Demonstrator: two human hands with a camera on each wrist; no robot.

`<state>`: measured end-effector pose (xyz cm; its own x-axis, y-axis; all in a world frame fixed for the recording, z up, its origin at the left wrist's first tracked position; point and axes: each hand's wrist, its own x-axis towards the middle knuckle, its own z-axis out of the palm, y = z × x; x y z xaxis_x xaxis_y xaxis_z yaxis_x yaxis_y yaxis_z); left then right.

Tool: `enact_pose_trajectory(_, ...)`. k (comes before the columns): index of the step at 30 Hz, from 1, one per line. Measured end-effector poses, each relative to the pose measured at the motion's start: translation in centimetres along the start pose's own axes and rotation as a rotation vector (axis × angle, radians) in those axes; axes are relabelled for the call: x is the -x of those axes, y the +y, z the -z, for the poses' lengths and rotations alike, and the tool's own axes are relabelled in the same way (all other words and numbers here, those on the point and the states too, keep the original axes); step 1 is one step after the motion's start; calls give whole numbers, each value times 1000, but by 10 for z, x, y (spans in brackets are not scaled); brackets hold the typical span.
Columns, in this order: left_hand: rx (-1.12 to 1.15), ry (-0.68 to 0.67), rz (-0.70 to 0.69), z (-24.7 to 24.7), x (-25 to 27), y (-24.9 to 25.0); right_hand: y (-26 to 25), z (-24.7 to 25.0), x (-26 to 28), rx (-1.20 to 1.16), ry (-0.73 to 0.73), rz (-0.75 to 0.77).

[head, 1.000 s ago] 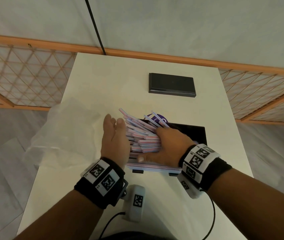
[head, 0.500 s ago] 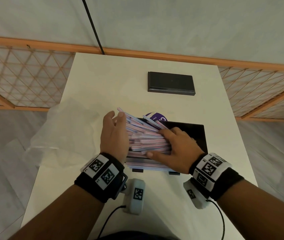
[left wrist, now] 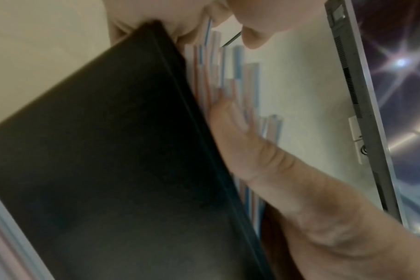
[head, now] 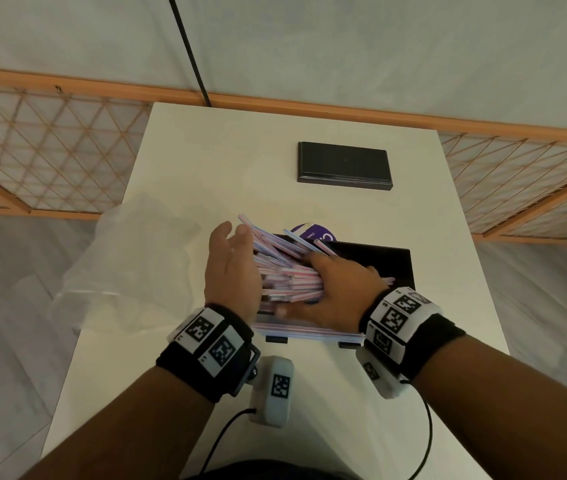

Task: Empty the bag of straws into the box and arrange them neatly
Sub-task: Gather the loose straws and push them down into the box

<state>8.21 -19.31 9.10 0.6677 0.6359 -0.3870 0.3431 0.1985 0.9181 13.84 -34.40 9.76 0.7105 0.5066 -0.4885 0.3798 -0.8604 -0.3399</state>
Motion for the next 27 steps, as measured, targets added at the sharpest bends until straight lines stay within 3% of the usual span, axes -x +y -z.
enact_pose_trajectory(5,84,52,-6,2,-1,0,-15,19,-11,8,-161,12)
enact_pose_trajectory(14,61,2,-58,0,4,-2,-15,32,-21,-76,-377,-14)
enact_pose_trajectory(23,-80,-90,-66,0,0,0,-26,40,-34,43,-301,-76)
enact_pose_trajectory(27,-277,-196,-99,1,-1,0,-31,43,-29,152,-232,-66)
